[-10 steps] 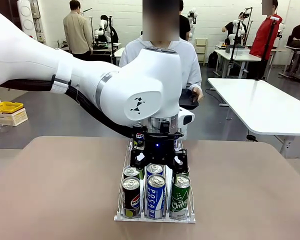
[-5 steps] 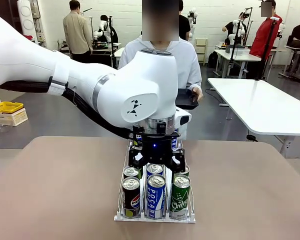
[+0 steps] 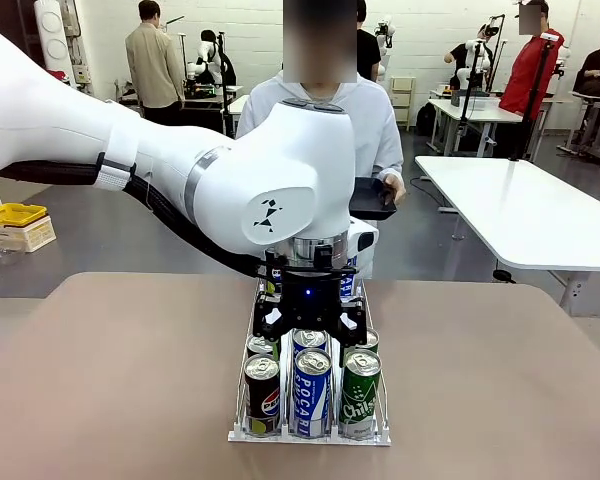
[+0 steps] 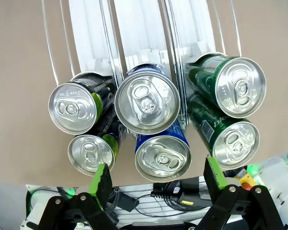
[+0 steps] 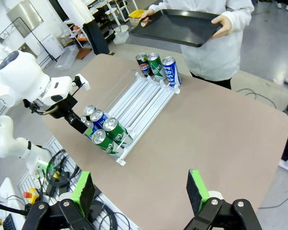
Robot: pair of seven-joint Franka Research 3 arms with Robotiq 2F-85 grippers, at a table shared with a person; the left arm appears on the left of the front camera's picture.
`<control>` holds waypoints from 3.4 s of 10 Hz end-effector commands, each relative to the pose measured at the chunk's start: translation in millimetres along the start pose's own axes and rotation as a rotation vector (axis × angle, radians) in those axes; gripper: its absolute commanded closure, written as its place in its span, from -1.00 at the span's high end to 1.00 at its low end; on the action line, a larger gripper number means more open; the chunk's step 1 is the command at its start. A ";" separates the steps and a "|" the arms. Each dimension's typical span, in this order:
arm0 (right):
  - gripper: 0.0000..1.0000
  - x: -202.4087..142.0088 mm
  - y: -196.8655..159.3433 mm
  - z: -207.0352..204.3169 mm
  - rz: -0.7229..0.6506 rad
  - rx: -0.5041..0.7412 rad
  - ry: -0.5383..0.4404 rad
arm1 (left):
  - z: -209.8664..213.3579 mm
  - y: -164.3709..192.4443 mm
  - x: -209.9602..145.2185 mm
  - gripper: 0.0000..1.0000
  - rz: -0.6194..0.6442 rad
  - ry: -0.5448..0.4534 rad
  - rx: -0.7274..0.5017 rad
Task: Retrieve and hand over the desired beverage to the person.
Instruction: Pick up a can of the same type that the person held from the Automatic Can Dispenser.
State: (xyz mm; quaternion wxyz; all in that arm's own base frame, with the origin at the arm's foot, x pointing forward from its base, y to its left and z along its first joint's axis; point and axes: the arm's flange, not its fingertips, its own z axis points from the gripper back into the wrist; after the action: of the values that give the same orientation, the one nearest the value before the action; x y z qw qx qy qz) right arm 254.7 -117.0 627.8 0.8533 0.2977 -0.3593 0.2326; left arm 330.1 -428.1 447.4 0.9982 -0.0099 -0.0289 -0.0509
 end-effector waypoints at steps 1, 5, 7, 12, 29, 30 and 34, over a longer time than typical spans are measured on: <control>1.00 2.4 -1.1 -0.2 0.010 0.029 -0.016 | -2.6 -0.1 -1.8 1.00 0.029 -0.014 0.034; 1.00 2.4 -1.1 -0.2 0.010 0.029 -0.016 | -13.8 0.2 4.9 1.00 0.013 -0.007 0.024; 1.00 2.4 -1.1 -0.2 0.010 0.029 -0.016 | -17.4 0.5 6.2 1.00 0.018 0.004 0.027; 1.00 2.4 -1.1 -0.2 0.010 0.029 -0.016 | -13.8 3.3 5.1 -1.00 0.003 -0.014 0.007; 1.00 2.4 -1.1 -0.2 0.010 0.029 -0.016 | 200.9 -1.4 -28.7 -1.00 -0.119 -0.074 -0.021; 1.00 2.4 -1.1 -0.2 0.010 0.029 -0.016 | 224.1 -1.5 -29.3 -1.00 -0.104 -0.103 -0.021; 1.00 2.4 -1.1 -0.2 0.010 0.029 -0.016 | 283.0 5.6 -15.4 -1.00 -0.028 -0.140 0.021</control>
State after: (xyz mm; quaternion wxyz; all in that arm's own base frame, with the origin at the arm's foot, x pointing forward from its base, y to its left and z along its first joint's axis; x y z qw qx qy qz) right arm 255.1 -117.1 627.5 0.8537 0.2975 -0.3588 0.2323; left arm 292.3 -404.4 716.5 0.9917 -0.0122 -0.0980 -0.0824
